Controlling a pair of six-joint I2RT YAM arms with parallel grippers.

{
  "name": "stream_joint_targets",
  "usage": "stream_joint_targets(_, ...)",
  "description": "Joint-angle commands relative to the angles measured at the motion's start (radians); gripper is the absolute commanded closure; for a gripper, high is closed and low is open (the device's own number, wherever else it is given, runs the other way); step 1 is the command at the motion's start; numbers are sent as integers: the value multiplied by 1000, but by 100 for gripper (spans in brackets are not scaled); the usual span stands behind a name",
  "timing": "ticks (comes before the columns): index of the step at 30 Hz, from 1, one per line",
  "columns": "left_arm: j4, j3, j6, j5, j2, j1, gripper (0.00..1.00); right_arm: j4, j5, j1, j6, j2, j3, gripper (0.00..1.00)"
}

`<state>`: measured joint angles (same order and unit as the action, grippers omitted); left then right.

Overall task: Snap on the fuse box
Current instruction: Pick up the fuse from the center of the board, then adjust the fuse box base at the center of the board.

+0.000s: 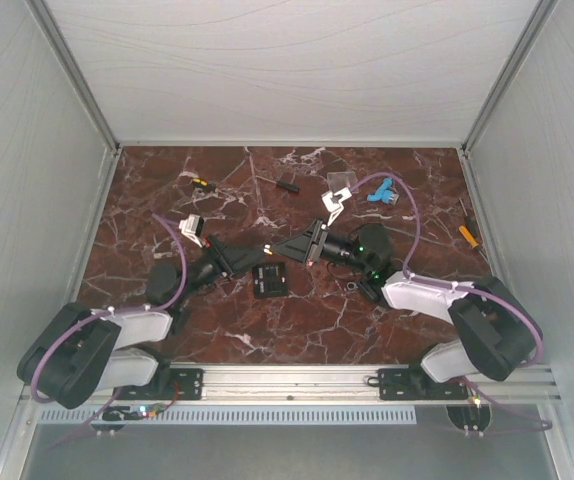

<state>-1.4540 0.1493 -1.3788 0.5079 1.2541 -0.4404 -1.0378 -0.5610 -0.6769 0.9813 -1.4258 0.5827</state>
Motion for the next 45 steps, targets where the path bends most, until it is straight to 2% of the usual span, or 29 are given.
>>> stream_joint_targets(1, 71, -16, 83, 4, -38, 22, 79, 145, -28, 42, -96, 79, 12, 100)
stream_joint_targets(5, 316, -15, 190, 43, -93, 67, 66, 397, -21, 62, -237, 142, 57, 100)
stream_joint_targets(8, 613, 23, 325, 34, -155, 104, 54, 614, 21, 69, -347, 171, 104, 100)
stream_joint_targets(12, 980, 106, 512, -45, -217, 144, 38, 796, 77, 73, -435, 185, 147, 100)
stream_joint_targets(16, 1157, 175, 633, -136, -206, 155, 27, 953, 127, 73, -499, 165, 207, 100)
stream_joint_targets(20, 1111, 190, 634, -106, -100, 158, 22, 1064, 152, 70, -551, 119, 268, 100)
stream_joint_targets(25, 1014, 258, 621, -8, 61, 160, 20, 1112, 170, 49, -578, 74, 297, 100)
stream_joint_targets(29, 946, 273, 587, 73, 153, 150, 27, 1164, 221, 16, -609, 46, 339, 100)
stream_joint_targets(39, 826, 262, 507, 120, 250, 38, 37, 1312, 318, -42, -677, -40, 442, 100)
stream_joint_targets(45, 695, 234, 422, 128, 287, -27, 36, 1437, 348, -57, -734, -118, 536, 100)
